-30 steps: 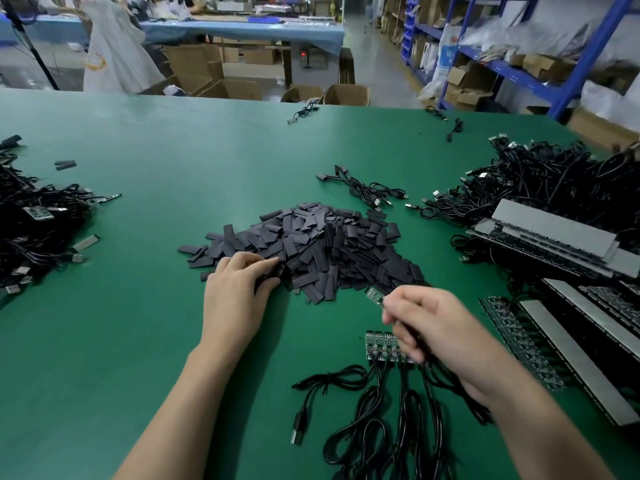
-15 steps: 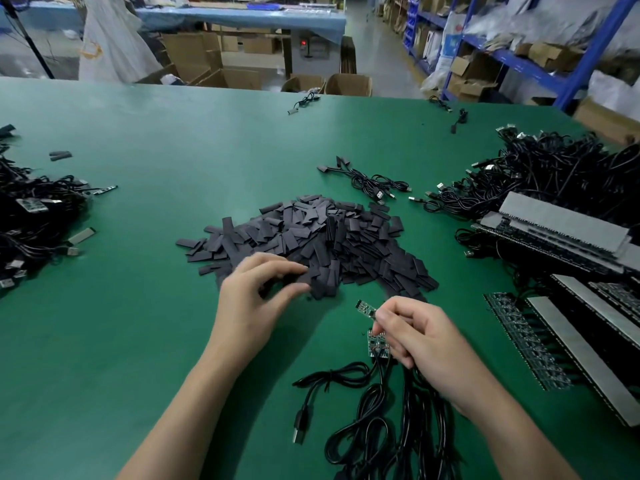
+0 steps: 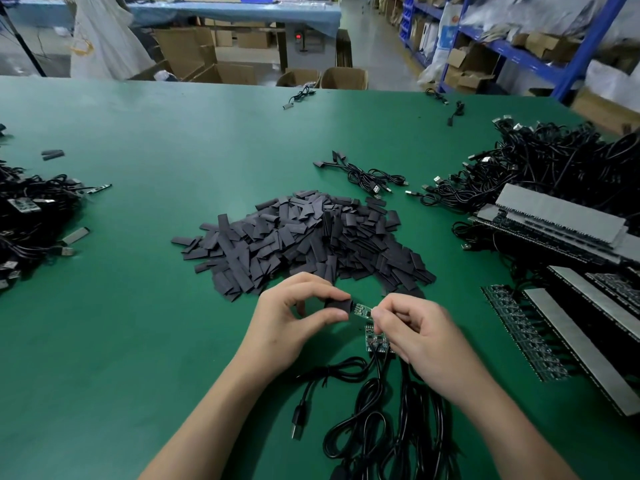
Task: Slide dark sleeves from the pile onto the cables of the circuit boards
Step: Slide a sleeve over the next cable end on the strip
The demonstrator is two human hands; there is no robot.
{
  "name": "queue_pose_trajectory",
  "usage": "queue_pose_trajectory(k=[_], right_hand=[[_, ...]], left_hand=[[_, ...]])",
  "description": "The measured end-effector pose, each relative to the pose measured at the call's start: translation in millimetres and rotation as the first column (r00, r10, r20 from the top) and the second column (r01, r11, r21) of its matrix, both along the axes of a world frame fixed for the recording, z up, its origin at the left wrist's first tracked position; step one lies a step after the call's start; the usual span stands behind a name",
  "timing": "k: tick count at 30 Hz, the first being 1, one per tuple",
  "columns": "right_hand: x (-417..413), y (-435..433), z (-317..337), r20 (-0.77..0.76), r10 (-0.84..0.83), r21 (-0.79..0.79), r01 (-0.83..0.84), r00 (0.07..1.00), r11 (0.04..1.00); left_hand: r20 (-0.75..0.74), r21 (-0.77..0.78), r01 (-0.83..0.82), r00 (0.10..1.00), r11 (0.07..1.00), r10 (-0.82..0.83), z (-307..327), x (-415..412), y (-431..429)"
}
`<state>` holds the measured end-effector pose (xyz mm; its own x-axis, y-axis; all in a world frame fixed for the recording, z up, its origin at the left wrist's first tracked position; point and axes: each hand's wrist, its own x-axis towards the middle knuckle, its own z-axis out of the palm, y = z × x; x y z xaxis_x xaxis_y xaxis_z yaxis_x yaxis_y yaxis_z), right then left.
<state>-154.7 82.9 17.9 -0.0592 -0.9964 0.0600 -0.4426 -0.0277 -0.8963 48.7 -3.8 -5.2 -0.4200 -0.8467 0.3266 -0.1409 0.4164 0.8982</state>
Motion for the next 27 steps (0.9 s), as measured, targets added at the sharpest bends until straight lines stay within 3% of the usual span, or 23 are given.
queue_pose_trajectory(k=[9,13,16,23,27], right_hand=[[-2.2,-0.1,-4.6,-0.055,-0.005,0.034,0.007,0.998,0.999],[-1.2,-0.9,-6.0,-0.132,-0.018,0.061,0.026,0.991,0.998],[-0.8,-1.5,-6.7,-0.138,-0.012,0.088,0.024,0.99,0.996],[1.3,-1.0,-6.2,-0.154,-0.03,0.094,0.045,0.988,0.995],[-3.1,-1.8,-7.3,-0.106,-0.004,0.13,0.018,0.994,0.991]], left_hand=[[0.1,-0.097,0.002,0.995,0.995,0.008,2.7,1.1,2.6],[0.265,-0.302,0.033,0.963,0.953,0.051,4.1,3.0,2.5],[0.309,-0.389,0.047,0.947,0.92,0.082,6.2,3.0,2.8],[0.396,-0.416,0.118,0.916,0.902,0.062,7.9,4.4,3.6],[0.365,-0.357,0.093,0.93,0.93,0.047,7.9,3.9,4.0]])
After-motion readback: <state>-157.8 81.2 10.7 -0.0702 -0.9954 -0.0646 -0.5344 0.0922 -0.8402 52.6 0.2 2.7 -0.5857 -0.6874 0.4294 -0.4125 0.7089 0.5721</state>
